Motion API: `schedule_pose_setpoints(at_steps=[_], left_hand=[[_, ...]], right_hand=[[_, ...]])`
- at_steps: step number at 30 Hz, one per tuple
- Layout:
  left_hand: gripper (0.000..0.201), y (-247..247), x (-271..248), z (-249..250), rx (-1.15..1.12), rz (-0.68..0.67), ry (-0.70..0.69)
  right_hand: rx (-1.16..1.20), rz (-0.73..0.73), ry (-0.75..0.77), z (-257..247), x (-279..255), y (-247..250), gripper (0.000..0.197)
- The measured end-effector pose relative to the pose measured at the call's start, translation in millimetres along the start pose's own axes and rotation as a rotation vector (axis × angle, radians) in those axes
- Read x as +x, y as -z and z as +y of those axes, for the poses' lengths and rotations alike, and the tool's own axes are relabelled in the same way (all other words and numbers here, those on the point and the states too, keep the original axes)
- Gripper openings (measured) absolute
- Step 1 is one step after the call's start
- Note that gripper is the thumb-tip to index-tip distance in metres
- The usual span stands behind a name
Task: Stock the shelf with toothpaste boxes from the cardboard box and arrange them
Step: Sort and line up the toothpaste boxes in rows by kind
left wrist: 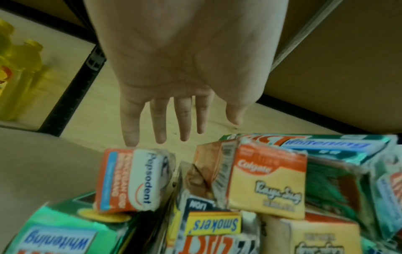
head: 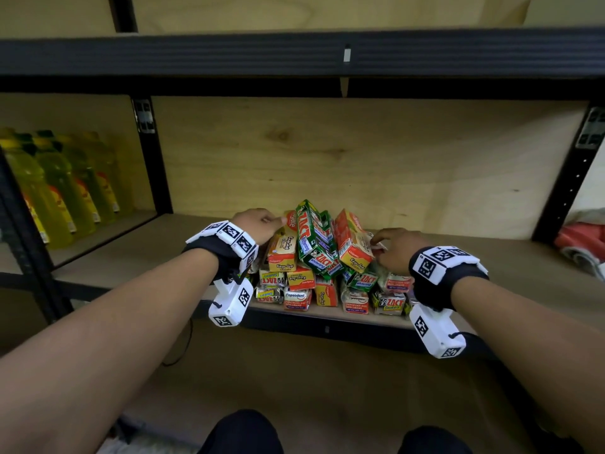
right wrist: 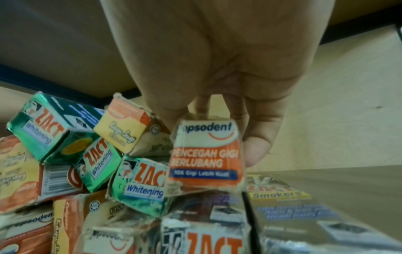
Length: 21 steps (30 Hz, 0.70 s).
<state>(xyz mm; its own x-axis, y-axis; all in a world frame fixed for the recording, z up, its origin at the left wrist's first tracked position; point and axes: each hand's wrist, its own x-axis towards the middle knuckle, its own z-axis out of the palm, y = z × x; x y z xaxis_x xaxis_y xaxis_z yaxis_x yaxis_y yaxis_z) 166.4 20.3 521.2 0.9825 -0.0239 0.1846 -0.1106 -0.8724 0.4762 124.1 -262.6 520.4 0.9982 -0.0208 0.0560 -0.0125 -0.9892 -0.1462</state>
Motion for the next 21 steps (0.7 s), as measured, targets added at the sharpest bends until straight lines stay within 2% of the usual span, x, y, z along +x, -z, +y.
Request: schedule_pose_setpoints(at_steps=[3,10,17,21], left_hand=[[0.055,8.4,-3.1,7.3,0.027,-0.007,-0.023],[0.051,15.8,-9.8,10.6,0.12,-0.076,-0.04],[0.058,14.4,-9.8,-7.2,0.204,-0.108,-0.038],[0.06,15.6,-9.7,-17.2,0.19,-0.11,-0.023]], right_hand=[[-0.011,0.035,-0.013,6.7,-0.3,8.1,0.037],[0.134,0.155,-0.084,8.8,-0.6,32.1,0.034],[0.217,0.238,0.014,-32.1,-1.8,47.1,0.023],[0.281,0.233,0.07,-64.5,5.9,46.0,0.027]])
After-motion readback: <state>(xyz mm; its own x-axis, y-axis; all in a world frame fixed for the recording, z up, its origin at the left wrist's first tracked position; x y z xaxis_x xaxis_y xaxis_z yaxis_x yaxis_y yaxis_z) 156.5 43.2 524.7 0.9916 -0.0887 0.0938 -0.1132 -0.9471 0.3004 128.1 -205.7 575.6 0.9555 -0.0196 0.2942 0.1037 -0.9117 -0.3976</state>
